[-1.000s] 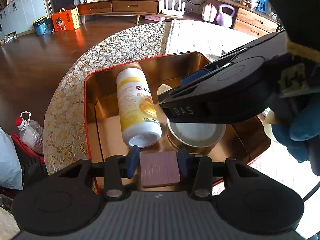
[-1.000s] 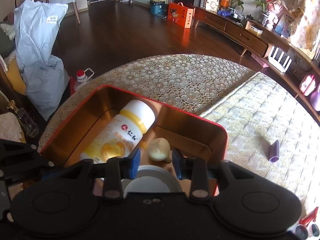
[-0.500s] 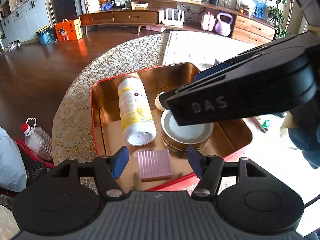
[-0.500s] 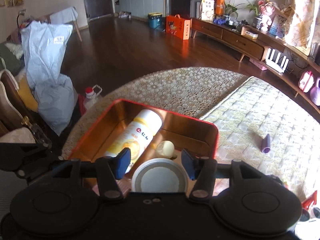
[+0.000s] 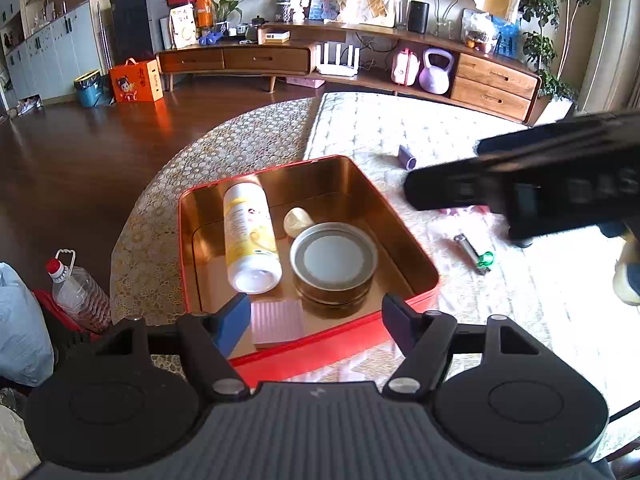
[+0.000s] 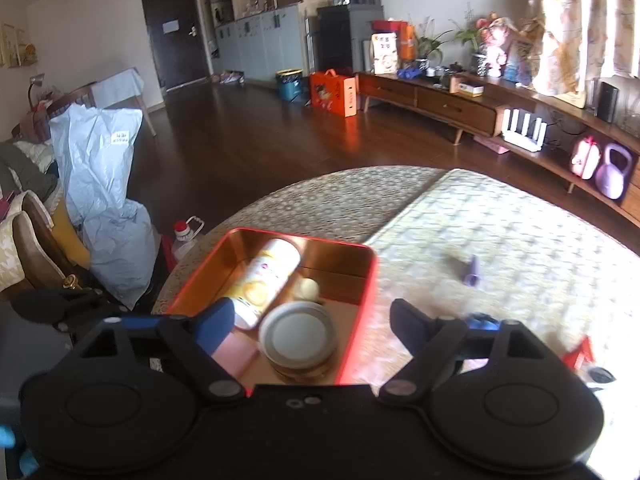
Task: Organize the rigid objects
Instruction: 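Withdraw both grippers from the red box back over the table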
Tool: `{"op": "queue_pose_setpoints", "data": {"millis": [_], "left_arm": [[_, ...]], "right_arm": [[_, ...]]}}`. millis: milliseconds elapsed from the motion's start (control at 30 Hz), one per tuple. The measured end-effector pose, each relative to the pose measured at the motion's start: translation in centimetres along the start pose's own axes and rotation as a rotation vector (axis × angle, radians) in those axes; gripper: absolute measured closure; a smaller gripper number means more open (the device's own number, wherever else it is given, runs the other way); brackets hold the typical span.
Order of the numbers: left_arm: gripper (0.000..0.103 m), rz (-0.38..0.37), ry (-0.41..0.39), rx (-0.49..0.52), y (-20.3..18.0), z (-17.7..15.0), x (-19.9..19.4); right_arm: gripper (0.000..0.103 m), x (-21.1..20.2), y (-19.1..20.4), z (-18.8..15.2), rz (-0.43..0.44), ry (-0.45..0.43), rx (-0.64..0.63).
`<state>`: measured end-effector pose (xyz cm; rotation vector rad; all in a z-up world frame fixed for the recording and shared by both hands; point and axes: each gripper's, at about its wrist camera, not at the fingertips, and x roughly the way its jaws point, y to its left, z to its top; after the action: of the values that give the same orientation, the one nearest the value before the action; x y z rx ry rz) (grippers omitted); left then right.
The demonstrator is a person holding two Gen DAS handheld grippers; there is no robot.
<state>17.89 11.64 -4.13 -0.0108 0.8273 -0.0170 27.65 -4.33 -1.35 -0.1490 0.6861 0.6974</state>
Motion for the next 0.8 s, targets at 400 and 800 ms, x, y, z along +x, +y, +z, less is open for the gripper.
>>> {"op": "queue_pose_setpoints", "data": {"millis": [400,800], "left_arm": [[0.02,-0.042,-0.056,-0.048,-3.4,0.6,-1.1],[0.019,-0.07,-0.082,-0.12,-6.5,3.7,0.6]], "right_arm": [[0.0,-5.7,-4.9,-4.2,-0.064,-0.027,0.056],[0.0,-6.9,-10.2,-9.3,-0.122,-0.008,0.111]]}}
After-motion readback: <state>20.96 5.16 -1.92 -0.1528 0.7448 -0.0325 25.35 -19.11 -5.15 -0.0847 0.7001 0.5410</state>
